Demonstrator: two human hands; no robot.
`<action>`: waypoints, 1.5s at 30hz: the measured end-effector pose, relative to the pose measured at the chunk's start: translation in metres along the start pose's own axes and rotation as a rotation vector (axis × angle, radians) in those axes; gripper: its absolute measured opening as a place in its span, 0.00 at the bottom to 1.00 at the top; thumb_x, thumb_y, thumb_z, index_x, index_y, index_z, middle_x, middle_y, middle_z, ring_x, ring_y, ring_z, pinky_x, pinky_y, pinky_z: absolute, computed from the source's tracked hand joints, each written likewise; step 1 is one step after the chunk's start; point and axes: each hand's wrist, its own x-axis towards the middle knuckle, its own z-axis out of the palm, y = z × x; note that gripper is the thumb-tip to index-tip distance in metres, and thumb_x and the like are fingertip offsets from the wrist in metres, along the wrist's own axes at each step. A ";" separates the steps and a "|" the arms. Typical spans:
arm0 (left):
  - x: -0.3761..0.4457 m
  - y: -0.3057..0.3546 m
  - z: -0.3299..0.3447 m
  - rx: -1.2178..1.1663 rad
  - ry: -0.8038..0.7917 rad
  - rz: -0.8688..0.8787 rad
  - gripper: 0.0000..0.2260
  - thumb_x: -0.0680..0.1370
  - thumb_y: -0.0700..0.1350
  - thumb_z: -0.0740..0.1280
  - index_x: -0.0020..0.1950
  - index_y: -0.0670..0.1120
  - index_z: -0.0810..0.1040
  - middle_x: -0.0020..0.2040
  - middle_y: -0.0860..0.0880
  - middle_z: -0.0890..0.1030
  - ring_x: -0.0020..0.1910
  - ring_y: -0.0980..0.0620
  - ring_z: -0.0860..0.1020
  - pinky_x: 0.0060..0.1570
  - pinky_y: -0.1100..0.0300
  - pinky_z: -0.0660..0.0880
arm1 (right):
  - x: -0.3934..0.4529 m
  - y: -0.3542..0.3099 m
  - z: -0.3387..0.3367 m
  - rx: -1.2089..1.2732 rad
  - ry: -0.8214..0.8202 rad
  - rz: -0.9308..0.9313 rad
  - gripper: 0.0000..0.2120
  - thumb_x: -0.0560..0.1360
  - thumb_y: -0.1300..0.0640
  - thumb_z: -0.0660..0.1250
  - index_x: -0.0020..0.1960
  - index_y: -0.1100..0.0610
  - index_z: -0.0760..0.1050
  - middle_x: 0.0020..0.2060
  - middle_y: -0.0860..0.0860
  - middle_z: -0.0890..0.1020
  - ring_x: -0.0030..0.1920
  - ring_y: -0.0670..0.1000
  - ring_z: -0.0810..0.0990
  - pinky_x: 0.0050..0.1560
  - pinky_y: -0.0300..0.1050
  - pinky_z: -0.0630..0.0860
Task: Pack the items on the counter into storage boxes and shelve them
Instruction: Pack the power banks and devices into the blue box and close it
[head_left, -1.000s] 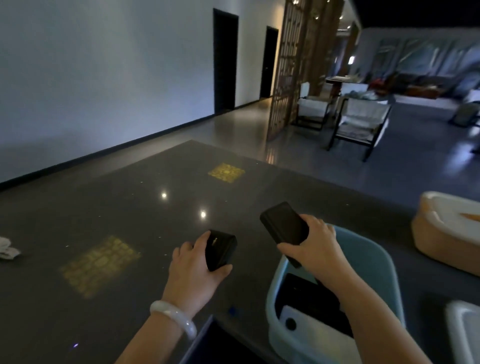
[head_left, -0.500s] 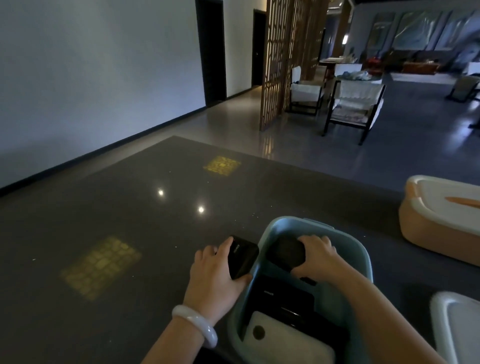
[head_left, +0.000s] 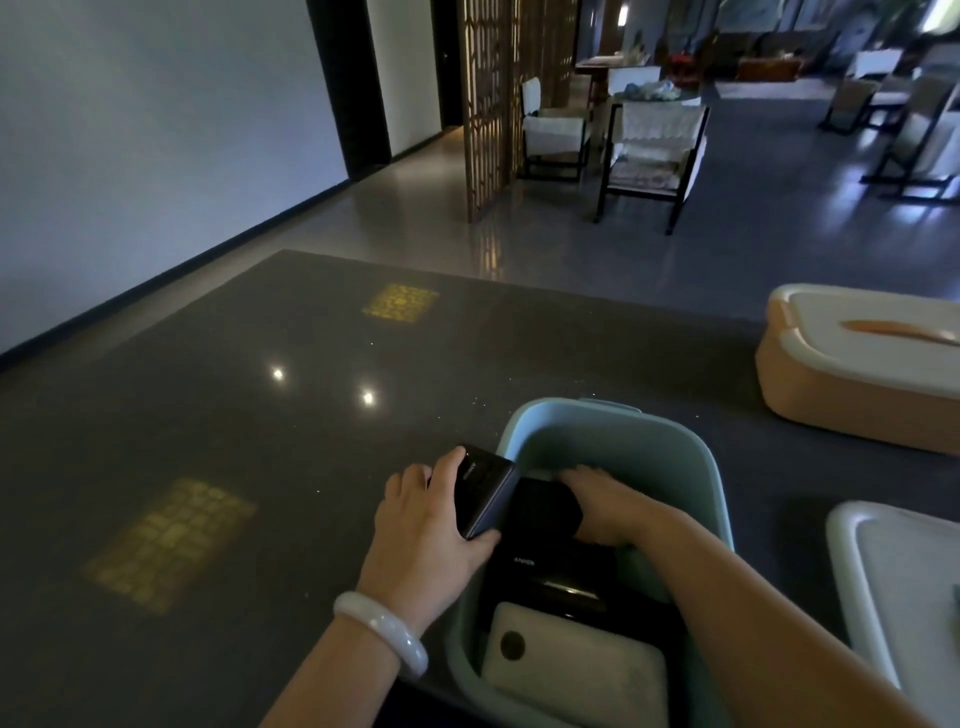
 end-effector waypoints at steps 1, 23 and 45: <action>0.001 -0.001 0.001 0.008 0.001 0.001 0.38 0.72 0.60 0.70 0.76 0.55 0.54 0.62 0.53 0.67 0.62 0.55 0.62 0.63 0.59 0.65 | 0.000 0.000 0.000 0.003 -0.003 0.005 0.27 0.71 0.53 0.71 0.68 0.52 0.67 0.65 0.53 0.70 0.67 0.56 0.68 0.68 0.50 0.65; 0.003 -0.006 0.009 0.025 0.026 -0.024 0.40 0.71 0.61 0.70 0.77 0.56 0.54 0.62 0.51 0.67 0.61 0.53 0.63 0.62 0.57 0.66 | 0.000 -0.001 -0.016 0.260 -0.089 0.136 0.26 0.74 0.61 0.71 0.71 0.52 0.70 0.65 0.54 0.76 0.62 0.54 0.76 0.65 0.48 0.71; 0.022 0.051 0.006 0.059 0.071 -0.109 0.43 0.73 0.55 0.71 0.78 0.48 0.47 0.67 0.48 0.67 0.66 0.48 0.64 0.66 0.55 0.63 | -0.067 -0.064 -0.012 1.446 -0.057 -0.132 0.11 0.78 0.61 0.64 0.56 0.67 0.79 0.45 0.63 0.83 0.43 0.57 0.82 0.45 0.48 0.80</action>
